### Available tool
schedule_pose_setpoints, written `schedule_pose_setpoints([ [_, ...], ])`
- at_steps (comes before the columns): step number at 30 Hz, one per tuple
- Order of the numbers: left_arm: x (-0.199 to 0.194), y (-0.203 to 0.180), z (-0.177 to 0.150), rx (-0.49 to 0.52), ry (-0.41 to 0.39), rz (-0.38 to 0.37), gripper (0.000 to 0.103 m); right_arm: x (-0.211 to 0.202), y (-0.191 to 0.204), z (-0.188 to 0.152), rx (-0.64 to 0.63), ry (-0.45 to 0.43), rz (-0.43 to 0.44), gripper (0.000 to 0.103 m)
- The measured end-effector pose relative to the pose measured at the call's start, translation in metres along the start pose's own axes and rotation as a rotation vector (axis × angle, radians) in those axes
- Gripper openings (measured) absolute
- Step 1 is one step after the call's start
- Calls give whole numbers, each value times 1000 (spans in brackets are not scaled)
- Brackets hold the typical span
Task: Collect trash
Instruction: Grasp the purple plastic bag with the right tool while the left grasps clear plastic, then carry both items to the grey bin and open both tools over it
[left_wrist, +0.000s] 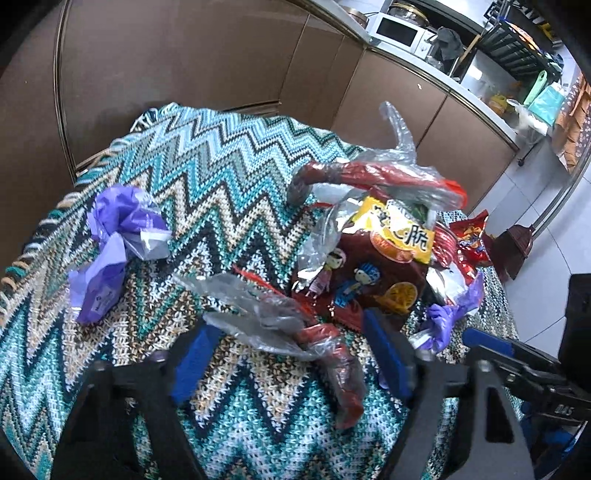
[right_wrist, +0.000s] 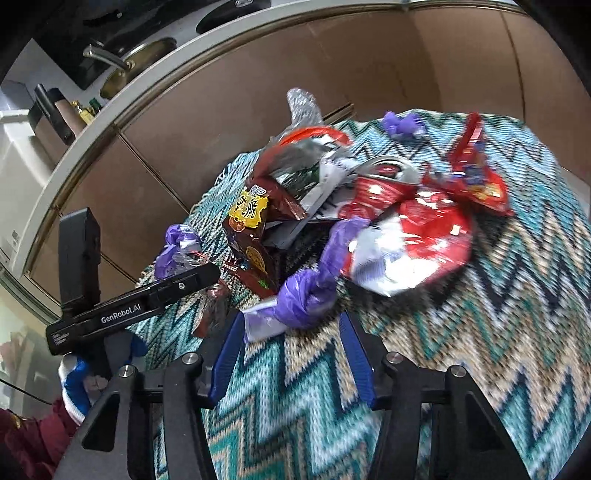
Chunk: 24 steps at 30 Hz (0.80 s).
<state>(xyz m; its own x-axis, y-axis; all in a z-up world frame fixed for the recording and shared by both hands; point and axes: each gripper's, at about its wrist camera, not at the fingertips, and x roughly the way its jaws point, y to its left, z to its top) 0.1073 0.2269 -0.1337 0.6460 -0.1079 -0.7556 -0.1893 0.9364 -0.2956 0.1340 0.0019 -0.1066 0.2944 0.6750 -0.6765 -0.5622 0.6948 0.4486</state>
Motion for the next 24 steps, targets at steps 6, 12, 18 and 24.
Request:
schedule_pose_setpoints([
  [6, 3, 7, -4, -18, 7, -43, 33, 22, -7, 3, 40, 28, -10, 47],
  [12, -14, 4, -8, 0, -22, -42, 16, 31, -13, 6, 62, 28, 1, 38],
  [18, -44, 1, -13, 14, -63, -30, 15, 19, -1, -1, 32, 6, 2, 33],
  [24, -74, -19, -18, 62, -96, -39, 15, -19, 20, -13, -13, -60, 10, 33],
])
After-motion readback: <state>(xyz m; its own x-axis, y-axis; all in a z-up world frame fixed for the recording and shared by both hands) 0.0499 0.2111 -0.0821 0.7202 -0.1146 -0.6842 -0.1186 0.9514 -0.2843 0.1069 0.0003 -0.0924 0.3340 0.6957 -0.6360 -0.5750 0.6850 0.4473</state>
